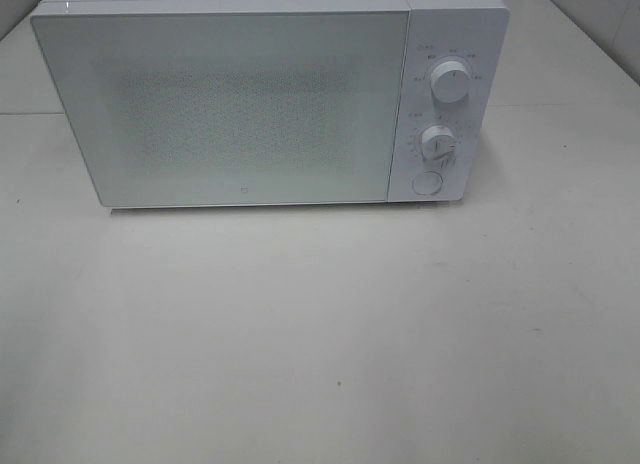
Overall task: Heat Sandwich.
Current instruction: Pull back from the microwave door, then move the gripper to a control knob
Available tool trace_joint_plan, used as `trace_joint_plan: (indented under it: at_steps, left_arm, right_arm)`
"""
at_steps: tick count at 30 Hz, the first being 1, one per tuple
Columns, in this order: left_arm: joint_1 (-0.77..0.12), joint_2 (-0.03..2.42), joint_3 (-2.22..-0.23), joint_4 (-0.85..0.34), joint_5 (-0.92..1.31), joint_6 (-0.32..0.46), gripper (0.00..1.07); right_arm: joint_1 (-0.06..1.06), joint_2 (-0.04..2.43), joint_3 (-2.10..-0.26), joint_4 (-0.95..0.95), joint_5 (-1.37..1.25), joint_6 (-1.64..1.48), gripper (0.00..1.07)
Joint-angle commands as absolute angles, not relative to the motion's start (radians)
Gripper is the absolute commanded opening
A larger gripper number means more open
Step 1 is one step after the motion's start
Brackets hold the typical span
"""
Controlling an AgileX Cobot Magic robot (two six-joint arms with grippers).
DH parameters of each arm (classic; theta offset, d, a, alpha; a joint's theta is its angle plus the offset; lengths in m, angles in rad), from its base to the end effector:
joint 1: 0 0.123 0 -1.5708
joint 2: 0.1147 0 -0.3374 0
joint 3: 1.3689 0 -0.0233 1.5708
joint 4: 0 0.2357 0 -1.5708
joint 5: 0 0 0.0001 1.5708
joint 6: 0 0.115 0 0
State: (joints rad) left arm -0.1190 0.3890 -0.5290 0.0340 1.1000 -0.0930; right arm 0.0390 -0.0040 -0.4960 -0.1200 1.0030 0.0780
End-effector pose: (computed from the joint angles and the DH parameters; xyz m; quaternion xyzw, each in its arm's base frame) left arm 0.0031 0.0031 0.2735 0.0143 0.9395 -0.0194 0.3418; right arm -0.0468 -0.0134 0.2643 0.0169 0.8362 -0.0280 0.5475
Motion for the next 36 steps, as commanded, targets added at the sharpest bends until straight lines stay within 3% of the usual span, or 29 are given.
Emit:
trace_joint_plan:
  at_steps: [1,12,24,27,30,36]
  left_arm:
    - [-0.115,0.378,-0.519,0.049,1.073,-0.094,0.98]
    - [-0.115,0.358,-0.519,0.047,1.073,-0.093,0.98]
    - [-0.115,0.013,-0.519,0.048,1.073,-0.093,0.98]
    - [-0.094,-0.033,-0.519,0.05,1.073,-0.094,0.98]
    - [-0.012,-0.029,-0.519,0.051,1.072,-0.094,0.98]
    - [-0.011,-0.029,-0.519,0.051,1.072,-0.094,0.98]
  right_arm:
    - [0.036,-0.032,-0.495,-0.123,0.997,0.072,0.75]
    - [0.036,-0.032,-0.495,-0.123,0.997,0.071,0.75]
    - [0.036,-0.032,-0.495,-0.123,0.997,0.072,0.75]
    - [0.036,-0.032,-0.495,-0.123,0.997,0.072,0.75]
    - [0.036,-0.032,-0.495,-0.123,0.997,0.072,0.75]
    - [0.036,-0.032,-0.495,-0.123,0.997,0.072,0.75]
